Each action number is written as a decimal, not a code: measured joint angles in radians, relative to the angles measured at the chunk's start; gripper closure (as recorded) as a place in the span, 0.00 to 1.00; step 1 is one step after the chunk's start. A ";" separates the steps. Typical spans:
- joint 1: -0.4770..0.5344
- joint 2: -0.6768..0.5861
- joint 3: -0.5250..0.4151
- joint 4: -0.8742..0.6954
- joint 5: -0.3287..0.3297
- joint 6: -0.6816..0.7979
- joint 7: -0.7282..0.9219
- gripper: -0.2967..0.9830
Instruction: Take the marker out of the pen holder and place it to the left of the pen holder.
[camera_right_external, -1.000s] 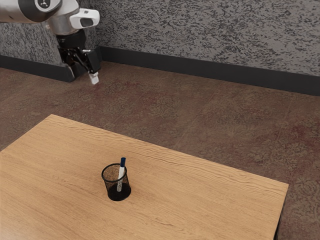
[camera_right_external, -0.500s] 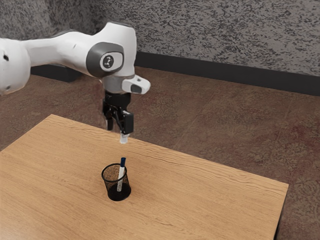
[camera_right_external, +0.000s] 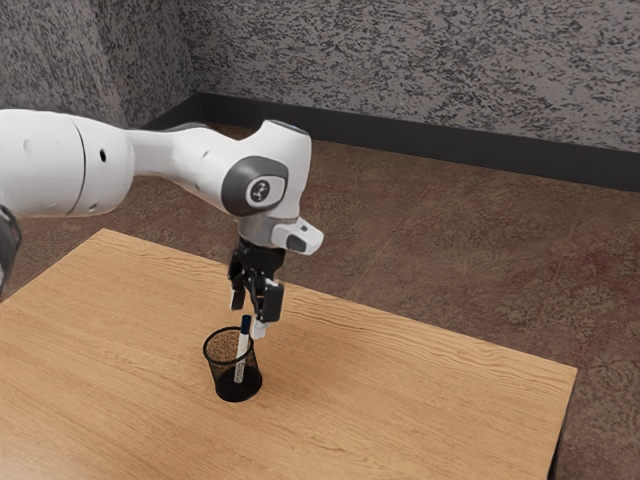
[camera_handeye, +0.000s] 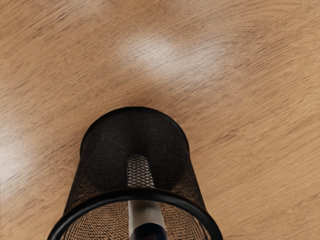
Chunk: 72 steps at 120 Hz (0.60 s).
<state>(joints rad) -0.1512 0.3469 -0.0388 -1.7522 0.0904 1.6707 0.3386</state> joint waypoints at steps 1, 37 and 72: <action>0.000 0.001 0.000 0.000 0.001 0.001 0.001 0.23; 0.002 0.024 0.000 -0.001 0.012 0.008 0.034 0.51; 0.004 0.017 0.001 0.000 0.015 -0.001 0.053 0.78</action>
<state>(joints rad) -0.1474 0.3634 -0.0375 -1.7522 0.1056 1.6702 0.3917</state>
